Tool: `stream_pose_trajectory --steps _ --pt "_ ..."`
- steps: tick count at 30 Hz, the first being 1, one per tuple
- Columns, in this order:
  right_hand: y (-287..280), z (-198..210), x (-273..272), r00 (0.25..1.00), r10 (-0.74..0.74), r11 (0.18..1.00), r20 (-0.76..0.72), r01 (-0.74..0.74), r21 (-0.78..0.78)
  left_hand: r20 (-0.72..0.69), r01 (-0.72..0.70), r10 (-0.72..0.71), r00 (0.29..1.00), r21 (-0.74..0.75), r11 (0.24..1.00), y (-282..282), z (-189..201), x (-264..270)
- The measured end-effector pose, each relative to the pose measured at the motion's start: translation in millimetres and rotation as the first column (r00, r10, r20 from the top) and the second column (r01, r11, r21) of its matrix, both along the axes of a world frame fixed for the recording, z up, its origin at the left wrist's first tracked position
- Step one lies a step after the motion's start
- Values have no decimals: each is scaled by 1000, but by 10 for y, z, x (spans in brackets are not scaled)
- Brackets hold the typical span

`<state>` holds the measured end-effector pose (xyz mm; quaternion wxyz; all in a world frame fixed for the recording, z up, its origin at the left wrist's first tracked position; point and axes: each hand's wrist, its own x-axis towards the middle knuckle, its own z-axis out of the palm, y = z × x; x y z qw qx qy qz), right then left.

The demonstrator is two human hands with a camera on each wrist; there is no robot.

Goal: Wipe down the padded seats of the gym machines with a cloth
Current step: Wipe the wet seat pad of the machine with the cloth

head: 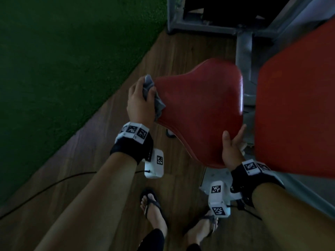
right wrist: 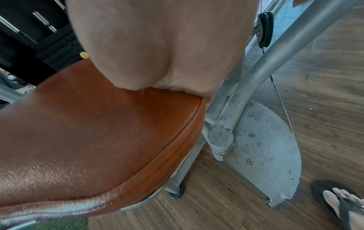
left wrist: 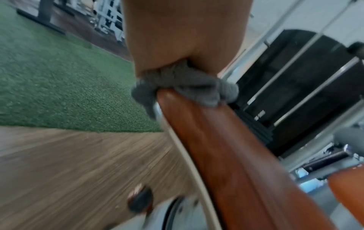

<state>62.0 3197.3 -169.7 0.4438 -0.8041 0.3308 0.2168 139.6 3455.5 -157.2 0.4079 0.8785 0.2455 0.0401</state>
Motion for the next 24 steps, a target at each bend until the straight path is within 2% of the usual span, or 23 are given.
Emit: stream_pose_trajectory --steps 6,10,17,20,24 --pt "-13 -57 5 999 31 999 9 -31 -17 135 -225 225 965 -17 974 -481 -194 -387" --pt "-30 -52 -7 999 31 1000 15 -31 -6 129 -322 332 934 -92 942 -722 -206 -463" --pt "-45 -52 -18 998 58 998 9 -58 0 104 -274 283 954 -89 958 -462 -195 -350" --pt "-65 -43 -25 998 68 998 9 -68 14 143 -299 302 943 -43 953 -533 -200 -378" --pt "-93 -8 -33 995 102 994 9 -103 42 151 -252 252 956 -14 968 -654 -274 -473"
